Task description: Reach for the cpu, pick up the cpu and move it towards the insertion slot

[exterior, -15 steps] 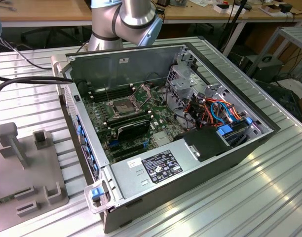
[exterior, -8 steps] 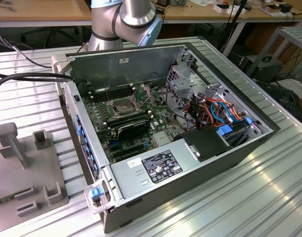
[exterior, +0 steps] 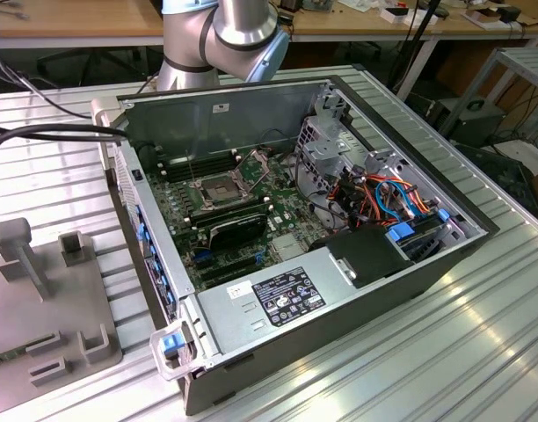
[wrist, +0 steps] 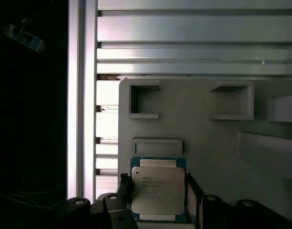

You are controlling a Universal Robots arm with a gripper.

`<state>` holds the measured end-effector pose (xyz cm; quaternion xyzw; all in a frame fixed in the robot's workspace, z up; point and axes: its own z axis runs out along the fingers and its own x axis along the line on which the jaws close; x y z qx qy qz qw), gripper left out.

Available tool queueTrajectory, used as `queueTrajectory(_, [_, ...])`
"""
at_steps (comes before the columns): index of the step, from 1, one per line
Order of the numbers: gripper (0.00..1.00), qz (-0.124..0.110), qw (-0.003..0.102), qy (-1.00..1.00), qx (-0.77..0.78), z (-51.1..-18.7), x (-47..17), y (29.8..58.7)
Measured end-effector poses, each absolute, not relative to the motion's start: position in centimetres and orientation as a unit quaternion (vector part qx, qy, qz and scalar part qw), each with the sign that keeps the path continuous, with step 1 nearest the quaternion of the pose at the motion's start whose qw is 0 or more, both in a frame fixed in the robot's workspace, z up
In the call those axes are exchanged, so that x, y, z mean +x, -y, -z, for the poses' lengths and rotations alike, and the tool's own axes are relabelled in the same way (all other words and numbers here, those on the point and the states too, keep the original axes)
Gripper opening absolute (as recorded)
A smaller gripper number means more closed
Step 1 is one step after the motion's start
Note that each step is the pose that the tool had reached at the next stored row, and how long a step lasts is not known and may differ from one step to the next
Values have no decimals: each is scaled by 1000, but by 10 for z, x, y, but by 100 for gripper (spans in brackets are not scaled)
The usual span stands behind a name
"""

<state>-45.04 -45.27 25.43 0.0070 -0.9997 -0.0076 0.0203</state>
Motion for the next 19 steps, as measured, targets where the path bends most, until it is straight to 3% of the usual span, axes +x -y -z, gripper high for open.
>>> queueTrajectory(19, [55, 8, 20, 1000, 7, -263, -450, 453])
